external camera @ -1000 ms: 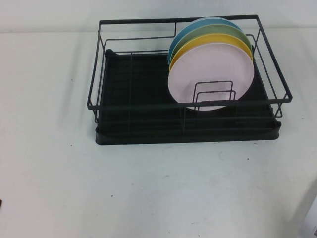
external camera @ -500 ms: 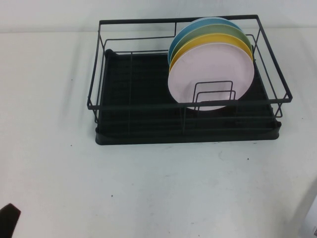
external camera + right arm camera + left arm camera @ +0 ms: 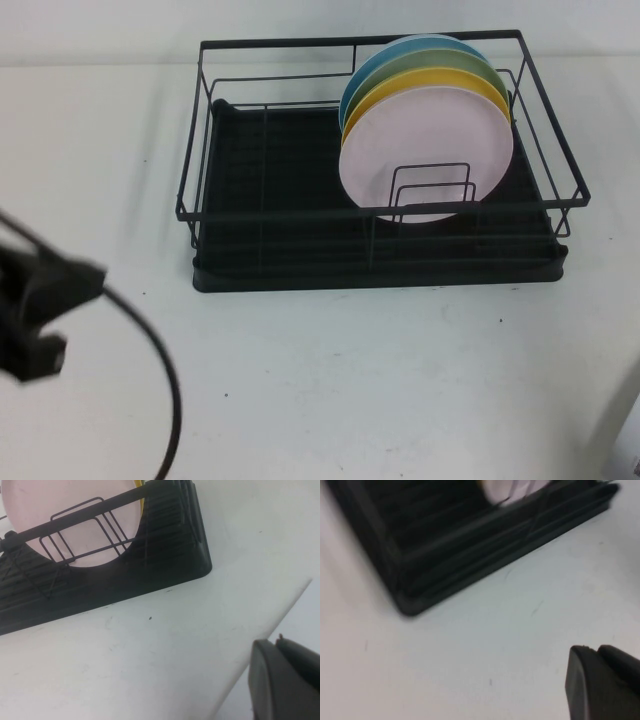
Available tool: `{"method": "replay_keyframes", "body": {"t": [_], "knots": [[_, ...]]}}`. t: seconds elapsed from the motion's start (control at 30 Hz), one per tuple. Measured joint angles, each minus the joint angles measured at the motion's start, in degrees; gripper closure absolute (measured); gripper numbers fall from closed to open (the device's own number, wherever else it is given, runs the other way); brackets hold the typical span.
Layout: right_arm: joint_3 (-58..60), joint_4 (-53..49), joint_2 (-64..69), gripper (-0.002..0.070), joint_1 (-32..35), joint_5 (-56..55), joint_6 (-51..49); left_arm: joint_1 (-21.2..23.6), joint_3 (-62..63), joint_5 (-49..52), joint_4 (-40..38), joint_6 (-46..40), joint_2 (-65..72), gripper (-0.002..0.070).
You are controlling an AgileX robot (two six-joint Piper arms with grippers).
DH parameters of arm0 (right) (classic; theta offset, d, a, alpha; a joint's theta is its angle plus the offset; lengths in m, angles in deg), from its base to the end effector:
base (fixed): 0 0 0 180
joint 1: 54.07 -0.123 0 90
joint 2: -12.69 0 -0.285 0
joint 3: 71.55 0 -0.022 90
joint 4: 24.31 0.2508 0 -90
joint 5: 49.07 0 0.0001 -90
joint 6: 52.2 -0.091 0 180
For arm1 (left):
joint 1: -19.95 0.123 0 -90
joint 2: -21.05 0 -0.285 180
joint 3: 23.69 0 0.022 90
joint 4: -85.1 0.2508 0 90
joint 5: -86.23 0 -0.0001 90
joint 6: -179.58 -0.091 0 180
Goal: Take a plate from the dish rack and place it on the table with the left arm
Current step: Grasp the plate from the shelf
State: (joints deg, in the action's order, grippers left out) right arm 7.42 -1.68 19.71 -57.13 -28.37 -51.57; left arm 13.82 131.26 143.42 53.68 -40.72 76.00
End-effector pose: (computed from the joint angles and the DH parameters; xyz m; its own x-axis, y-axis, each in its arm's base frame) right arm 0.0520 0.0152 0.1736 -0.3102 0.3337 -0.8902 -0.0796 0.9240 0.3741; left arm 0.1343 -0.0545 0.3658 -0.4726 0.3892 -0.7907 0.6383 0.7698 -0.0026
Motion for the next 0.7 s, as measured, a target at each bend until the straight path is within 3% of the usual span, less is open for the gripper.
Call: {"method": "replay_keyframes", "body": {"t": [0.2, 0.43, 0.53, 0.7], "knots": [[0.0, 0.0, 0.0, 0.0694, 0.0, 0.0, 0.0, 0.0, 10.66, -1.21, -6.19, -23.14, 13.59, 0.0678], [0.0, 0.0, 0.0, 0.0694, 0.0, 0.0, 0.0, -0.41, 22.67, -3.84, -9.68, -28.21, 29.5, 0.0652], [0.0, 0.0, 0.0, 0.0694, 0.0, 0.0, 0.0, -2.97, 27.51, -3.7, -10.32, -30.94, 35.36, 0.0557], [0.0, 0.0, 0.0, 0.0694, 0.0, 0.0, 0.0, -10.97, 32.73, -7.62, -13.86, -43.95, 42.86, 0.0307]]}}
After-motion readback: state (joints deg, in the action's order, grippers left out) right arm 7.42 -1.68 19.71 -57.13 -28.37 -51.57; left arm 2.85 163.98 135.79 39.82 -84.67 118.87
